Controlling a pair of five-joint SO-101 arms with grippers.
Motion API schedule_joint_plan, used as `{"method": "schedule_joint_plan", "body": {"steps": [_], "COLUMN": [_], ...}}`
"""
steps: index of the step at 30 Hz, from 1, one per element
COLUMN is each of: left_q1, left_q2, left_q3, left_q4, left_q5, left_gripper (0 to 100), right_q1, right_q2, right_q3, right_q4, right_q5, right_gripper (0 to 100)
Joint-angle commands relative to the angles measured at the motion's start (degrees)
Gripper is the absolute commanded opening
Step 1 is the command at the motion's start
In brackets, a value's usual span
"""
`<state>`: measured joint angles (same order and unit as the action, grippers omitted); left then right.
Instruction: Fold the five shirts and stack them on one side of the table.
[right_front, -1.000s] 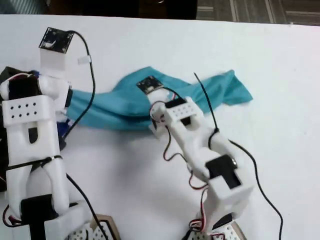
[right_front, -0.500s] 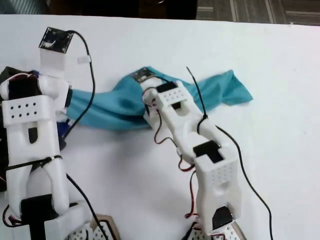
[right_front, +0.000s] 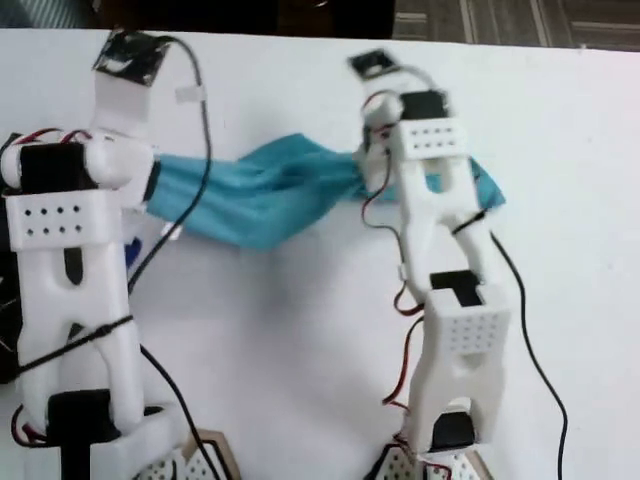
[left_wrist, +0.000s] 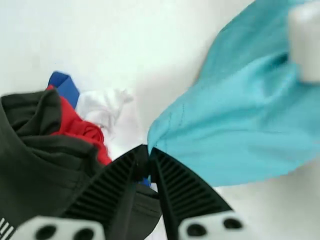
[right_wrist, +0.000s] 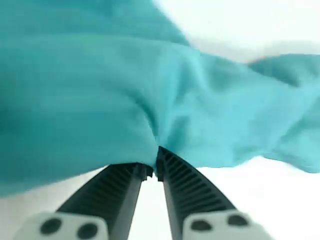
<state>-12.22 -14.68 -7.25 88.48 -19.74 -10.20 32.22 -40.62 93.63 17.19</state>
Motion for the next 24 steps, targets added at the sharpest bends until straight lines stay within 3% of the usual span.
{"method": "schedule_joint_plan", "body": {"steps": [1,9,12,16,21,24], "left_q1": [3.08,5.10,4.75,5.19,2.29,-0.35], "left_q2": [-0.97,-1.05,-2.02,-2.37,-2.81,-2.81], "left_q3": [-8.48,-23.96,-24.13,-15.25,3.82,12.44], "left_q4": [4.48,13.80,13.80,12.66,1.23,-8.09], "left_q5": [0.70,2.02,5.54,6.15,6.07,5.98], "left_gripper": [3,3,3,3,3,3], "right_q1": [1.71,3.91,3.74,3.74,2.86,-2.07], "right_q2": [-7.34,-30.20,-38.55,-43.21,-44.62,-48.48], "right_q3": [-10.90,-6.15,1.49,16.62,37.27,48.44], "right_q4": [6.99,7.78,7.69,6.11,-3.38,-9.27], "right_q5": [5.01,8.62,14.77,20.22,16.09,12.13], "right_gripper": [2.2,2.1,2.1,2.1,2.1,2.4]}}
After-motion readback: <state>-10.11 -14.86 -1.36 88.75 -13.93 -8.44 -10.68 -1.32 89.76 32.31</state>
